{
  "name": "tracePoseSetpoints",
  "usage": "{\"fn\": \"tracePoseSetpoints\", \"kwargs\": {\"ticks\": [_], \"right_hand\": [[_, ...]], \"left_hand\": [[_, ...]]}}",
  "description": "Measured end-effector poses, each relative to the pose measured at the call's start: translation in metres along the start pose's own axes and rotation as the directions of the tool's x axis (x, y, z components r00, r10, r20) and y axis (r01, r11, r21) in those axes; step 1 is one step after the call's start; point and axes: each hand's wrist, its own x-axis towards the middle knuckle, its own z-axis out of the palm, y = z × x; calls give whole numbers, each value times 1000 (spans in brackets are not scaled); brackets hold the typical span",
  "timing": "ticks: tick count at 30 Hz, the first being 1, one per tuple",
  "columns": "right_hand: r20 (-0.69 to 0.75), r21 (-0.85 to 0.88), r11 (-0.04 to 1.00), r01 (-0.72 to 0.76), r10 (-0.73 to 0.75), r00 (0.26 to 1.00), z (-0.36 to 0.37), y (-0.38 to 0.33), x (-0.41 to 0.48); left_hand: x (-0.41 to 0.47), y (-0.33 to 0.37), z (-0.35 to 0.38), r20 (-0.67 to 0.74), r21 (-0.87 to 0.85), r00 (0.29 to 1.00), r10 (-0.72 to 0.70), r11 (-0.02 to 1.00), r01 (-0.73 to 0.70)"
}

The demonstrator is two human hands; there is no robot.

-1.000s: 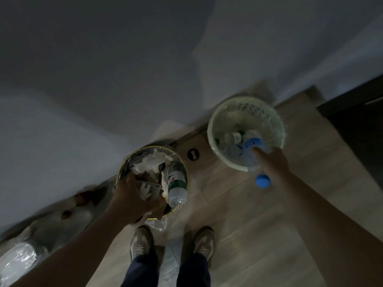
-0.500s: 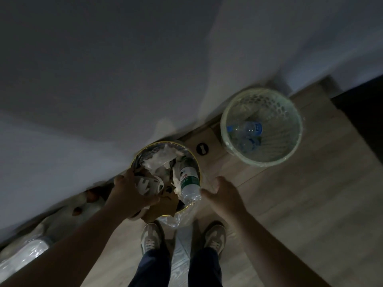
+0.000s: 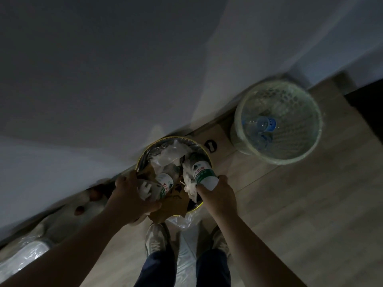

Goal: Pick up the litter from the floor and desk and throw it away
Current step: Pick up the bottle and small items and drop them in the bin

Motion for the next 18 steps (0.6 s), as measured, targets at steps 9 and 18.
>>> {"fn": "tracePoseSetpoints", "kwargs": {"ticks": [9,18], "right_hand": [[-372,211,963,170,-82,924,-118,-3,-23],[-495,230,956,185,-49,868,-157,10,15]], "left_hand": [[-13,42,-2,-6,-10,995,97,995,-97],[-7,84,1,2,-36,993,119,992,-119]]}}
